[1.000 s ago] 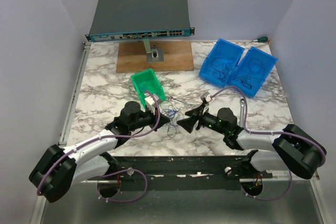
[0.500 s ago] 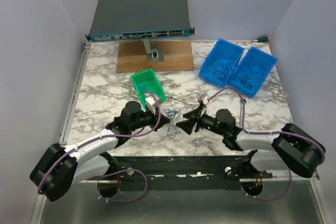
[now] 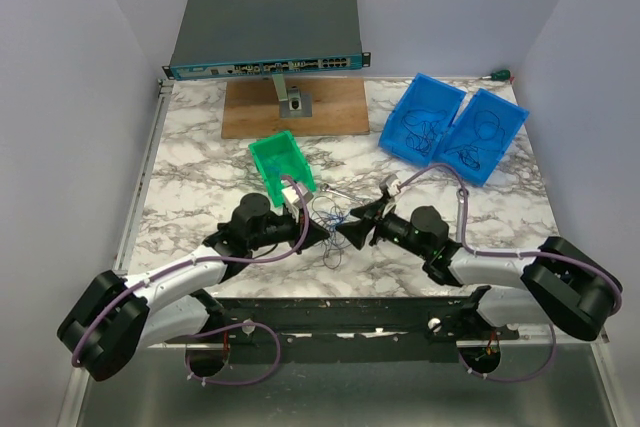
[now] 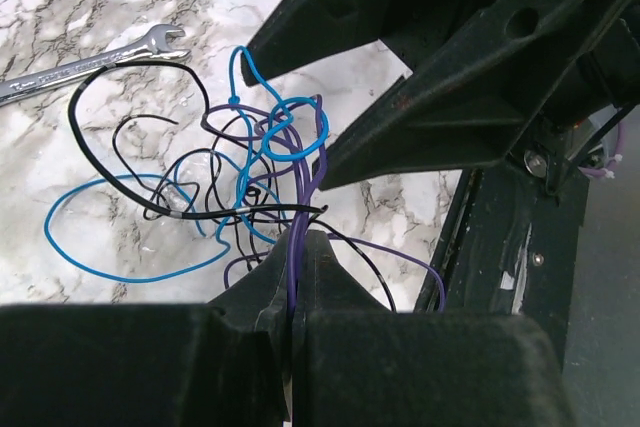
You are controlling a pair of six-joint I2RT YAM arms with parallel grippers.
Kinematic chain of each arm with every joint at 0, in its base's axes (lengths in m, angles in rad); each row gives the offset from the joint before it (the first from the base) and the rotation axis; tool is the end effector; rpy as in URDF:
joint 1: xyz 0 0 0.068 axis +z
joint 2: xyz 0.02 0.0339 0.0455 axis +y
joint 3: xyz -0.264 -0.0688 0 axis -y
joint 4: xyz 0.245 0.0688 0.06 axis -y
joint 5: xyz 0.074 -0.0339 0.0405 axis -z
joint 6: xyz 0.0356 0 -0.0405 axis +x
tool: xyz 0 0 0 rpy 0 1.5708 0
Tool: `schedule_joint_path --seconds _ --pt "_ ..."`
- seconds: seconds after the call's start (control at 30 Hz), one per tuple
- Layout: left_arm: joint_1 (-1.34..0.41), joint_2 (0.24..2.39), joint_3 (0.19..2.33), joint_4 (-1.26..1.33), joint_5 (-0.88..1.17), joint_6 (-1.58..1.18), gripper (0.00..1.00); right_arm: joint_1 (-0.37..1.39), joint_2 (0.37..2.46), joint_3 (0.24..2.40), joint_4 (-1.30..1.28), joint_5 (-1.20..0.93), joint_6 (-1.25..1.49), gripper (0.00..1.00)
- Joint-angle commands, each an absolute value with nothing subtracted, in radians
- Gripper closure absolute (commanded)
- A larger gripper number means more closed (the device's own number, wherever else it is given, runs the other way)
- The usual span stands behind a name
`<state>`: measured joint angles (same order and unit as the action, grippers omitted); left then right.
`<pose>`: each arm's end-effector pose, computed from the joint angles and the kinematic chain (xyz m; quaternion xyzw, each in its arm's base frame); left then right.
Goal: Untangle the cables
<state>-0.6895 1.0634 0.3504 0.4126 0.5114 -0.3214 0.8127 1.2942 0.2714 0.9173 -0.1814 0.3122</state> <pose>0.1561 -0.1513 0.1983 0.2901 0.7382 -0.4561 0.4037 0.1570 0.1752 0.1781 -0.2420 0.7023 0.4122 0.5276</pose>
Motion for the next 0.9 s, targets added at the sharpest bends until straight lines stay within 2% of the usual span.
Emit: schedule_joint_path --seconds 0.0,0.23,0.33,0.4,0.43,0.47,0.5,0.6,0.83,0.87 --pt "-0.697 1.083 0.374 0.463 0.580 -0.311 1.00 0.822 1.236 0.246 0.927 -0.067 0.285 0.32" --pt "-0.707 1.117 0.390 0.494 0.639 -0.324 1.00 0.822 1.241 0.254 0.919 -0.060 0.268 0.33" --pt "-0.714 1.120 0.395 0.491 0.656 -0.321 1.00 0.823 1.245 0.262 0.914 -0.076 0.266 0.37" --pt "-0.718 1.120 0.394 0.483 0.650 -0.316 1.00 0.822 1.248 0.264 0.916 -0.081 0.264 0.47" --pt "-0.719 1.118 0.396 0.481 0.644 -0.315 1.00 0.823 1.249 0.265 0.911 -0.080 0.264 0.63" --pt "-0.720 1.115 0.397 0.479 0.638 -0.316 0.96 0.823 1.246 0.268 0.903 -0.075 0.264 0.77" --pt "-0.720 1.106 0.396 0.476 0.627 -0.315 0.91 0.823 1.243 0.270 0.896 -0.072 0.266 0.85" --pt "-0.720 1.050 0.365 0.471 0.552 -0.306 0.75 0.823 1.237 0.268 0.892 -0.042 0.273 0.97" --pt "-0.720 0.911 0.302 0.453 0.393 -0.288 0.52 0.822 1.232 0.270 0.868 0.038 0.287 0.99" --pt "-0.720 0.897 0.299 0.451 0.374 -0.288 0.45 0.822 1.235 0.273 0.866 0.043 0.288 0.99"
